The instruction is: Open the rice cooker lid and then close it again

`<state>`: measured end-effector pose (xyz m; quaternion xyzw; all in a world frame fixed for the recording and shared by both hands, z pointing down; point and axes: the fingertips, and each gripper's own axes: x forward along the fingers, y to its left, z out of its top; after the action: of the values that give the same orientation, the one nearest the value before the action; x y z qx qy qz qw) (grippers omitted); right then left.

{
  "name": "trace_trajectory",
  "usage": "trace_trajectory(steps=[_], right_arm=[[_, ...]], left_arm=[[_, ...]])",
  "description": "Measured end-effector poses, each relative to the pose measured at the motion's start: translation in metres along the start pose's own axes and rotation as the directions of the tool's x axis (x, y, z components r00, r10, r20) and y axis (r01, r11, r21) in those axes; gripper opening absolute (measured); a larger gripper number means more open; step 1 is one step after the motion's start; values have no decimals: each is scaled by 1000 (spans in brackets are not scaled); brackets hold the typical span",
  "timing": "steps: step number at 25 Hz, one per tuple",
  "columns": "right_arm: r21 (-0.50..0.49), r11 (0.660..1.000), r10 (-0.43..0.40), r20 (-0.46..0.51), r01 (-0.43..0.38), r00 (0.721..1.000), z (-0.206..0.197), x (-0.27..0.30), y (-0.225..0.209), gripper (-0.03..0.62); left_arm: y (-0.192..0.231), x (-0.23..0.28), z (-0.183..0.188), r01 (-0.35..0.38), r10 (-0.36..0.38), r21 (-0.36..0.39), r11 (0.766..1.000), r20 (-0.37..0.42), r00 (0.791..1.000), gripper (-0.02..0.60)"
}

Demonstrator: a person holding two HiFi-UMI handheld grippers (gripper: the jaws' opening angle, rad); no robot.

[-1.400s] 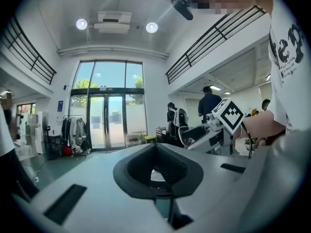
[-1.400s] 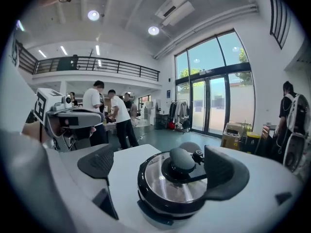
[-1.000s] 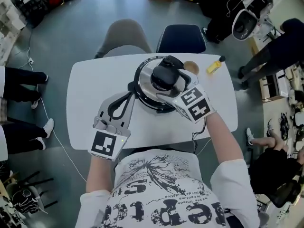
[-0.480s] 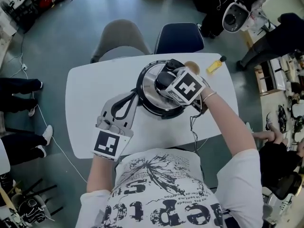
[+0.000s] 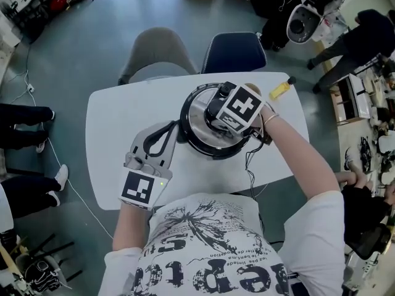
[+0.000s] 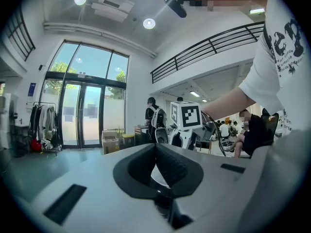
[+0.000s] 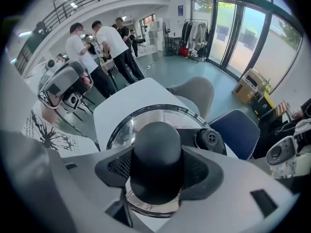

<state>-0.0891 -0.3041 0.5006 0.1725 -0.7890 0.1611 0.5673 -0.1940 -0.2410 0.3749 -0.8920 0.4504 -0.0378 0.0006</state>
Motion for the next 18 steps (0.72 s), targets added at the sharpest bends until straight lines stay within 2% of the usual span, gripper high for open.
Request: trace_trajectory(steps=[9,13,18], right_arm=[[25,1000,-17,19,16,1000,-4,-1,8,289],[53,999,-9,21,8,1000,-2,-11,3,290],[51,999,-2,50,-1,999,-18,-23,-3,290]], left_arm=[[-9,-7,14,27,-28,14,1000,43,999,12],[-3,-6,23,-15,14,15,1000,43,999,12],[-27,-4,30,-50,48,23,998,61,997,12]])
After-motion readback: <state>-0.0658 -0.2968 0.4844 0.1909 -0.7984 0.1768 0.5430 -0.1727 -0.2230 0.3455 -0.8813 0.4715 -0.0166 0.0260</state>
